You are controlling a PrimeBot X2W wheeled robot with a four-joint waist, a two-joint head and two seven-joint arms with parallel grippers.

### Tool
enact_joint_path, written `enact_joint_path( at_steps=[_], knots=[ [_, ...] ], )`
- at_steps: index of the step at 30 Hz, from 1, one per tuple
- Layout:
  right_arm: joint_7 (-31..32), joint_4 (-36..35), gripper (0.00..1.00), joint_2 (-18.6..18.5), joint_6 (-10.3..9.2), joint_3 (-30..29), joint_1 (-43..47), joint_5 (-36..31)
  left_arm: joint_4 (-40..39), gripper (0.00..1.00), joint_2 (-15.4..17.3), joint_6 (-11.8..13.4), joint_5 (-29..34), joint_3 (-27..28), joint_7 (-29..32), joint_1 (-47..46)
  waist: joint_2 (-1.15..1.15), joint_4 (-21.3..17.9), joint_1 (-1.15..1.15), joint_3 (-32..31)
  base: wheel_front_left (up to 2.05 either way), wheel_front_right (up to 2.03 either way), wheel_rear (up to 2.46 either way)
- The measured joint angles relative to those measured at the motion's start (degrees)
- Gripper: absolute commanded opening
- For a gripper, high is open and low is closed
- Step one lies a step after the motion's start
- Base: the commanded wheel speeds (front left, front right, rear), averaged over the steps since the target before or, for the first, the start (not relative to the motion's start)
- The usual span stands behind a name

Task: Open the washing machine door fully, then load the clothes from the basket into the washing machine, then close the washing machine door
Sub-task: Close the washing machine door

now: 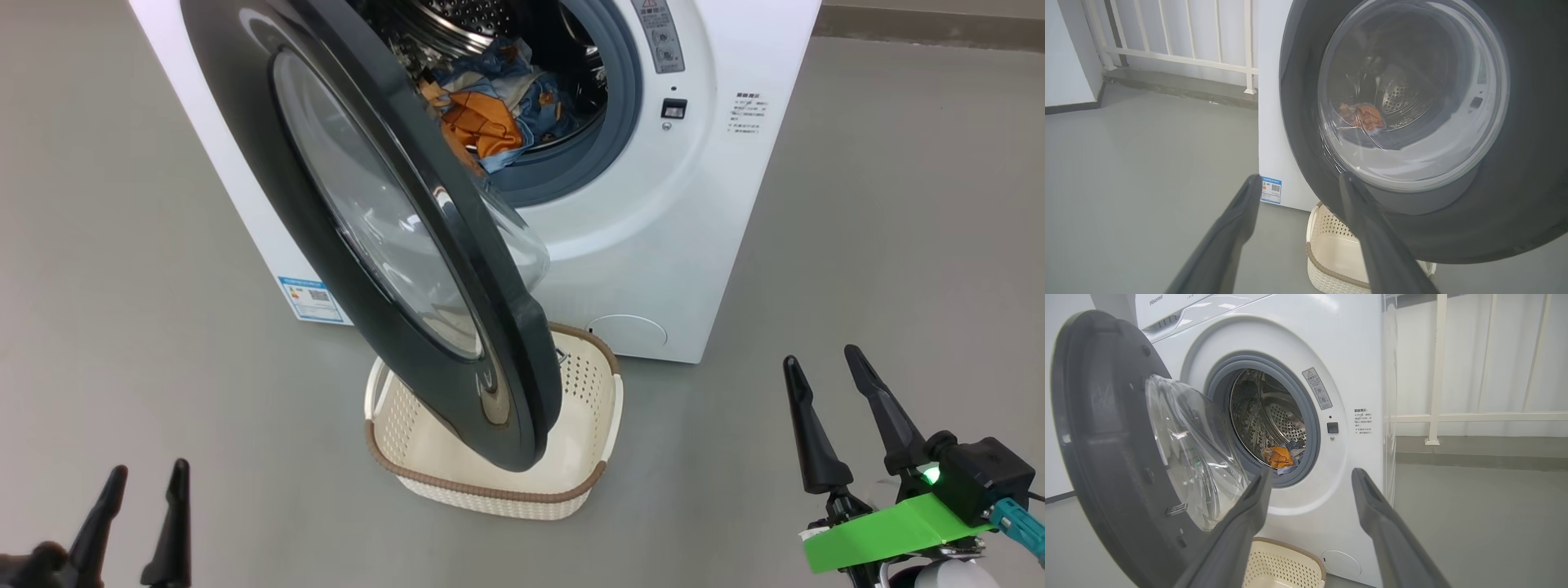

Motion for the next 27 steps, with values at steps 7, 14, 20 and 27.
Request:
enact_joint_path(
  at_steps=[7,14,20,27],
  knots=[
    [0.00,0.00,1.00,0.01,0.00,0.00,-0.01,0.00,-0.31,1.00,-2.94,0.00,9.83,3.07,0.00,0.19,0.00,-0.06,0.00,0.55,0.00,0.00,0.00],
    [0.00,0.04,1.00,0.03,0.00,0.01,-0.03,0.00,0.07,1.00,-5.58,0.00,12.56,4.15,0.00,1.31,0.00,-0.19,0.00,0.91,0.00,0.00,0.00],
    [0.00,0.16,1.00,0.01,0.00,0.00,-0.03,0.00,0.77,1.00,-6.16,0.00,12.96,4.03,0.00,1.29,0.00,0.08,0.00,0.83,0.00,0.00,0.00],
    [0.00,0.76,1.00,0.02,0.00,0.30,-0.18,0.00,0.76,1.00,-6.21,0.00,12.98,3.98,0.00,1.25,0.00,0.66,0.00,0.74,0.00,0.00,0.00]
  ],
)
